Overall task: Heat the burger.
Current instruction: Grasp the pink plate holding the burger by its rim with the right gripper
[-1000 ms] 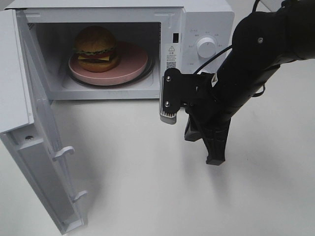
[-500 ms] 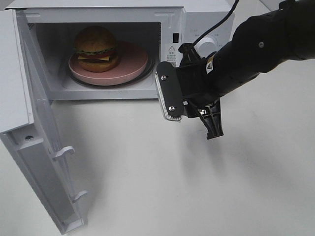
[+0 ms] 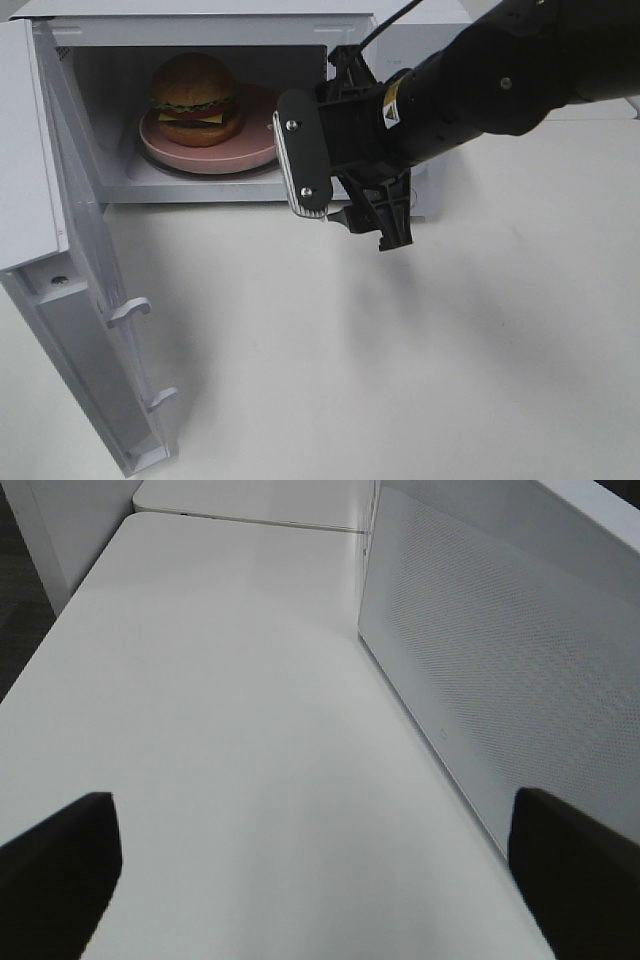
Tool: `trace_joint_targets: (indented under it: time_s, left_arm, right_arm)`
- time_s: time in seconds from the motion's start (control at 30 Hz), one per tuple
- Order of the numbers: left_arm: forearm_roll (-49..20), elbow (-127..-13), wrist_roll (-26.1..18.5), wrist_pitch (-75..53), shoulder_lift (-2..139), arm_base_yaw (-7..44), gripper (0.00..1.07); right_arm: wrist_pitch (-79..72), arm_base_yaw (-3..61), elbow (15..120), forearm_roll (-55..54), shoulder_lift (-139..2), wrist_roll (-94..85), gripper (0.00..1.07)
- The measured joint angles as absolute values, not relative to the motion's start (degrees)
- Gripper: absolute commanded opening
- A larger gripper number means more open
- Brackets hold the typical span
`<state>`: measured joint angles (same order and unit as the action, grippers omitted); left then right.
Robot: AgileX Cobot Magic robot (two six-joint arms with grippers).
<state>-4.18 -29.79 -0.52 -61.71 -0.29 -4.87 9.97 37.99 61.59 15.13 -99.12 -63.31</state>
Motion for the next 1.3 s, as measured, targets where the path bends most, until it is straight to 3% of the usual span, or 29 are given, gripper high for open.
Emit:
trace_joint_targets:
  time_s: [0.8,0.97,1.3]
  left_arm:
    - [-4.18,-29.79,-0.52,-61.71,-0.29,-4.87,0.98]
    - [-4.18,-29.79,-0.52,-61.71,-0.29,-4.87,0.98]
    - [-4.18,-29.79,-0.52,-61.71,-0.29,-4.87,0.98]
  right_arm:
    - [9.97,39.48,77.64,18.45,-114.08,-56.67,0.79]
    - [10.60,39.48,81.47,18.45,-117.51,-55.29,0.87]
    - [10.89,39.48,87.95,18.45,-123.99,-55.00,0.87]
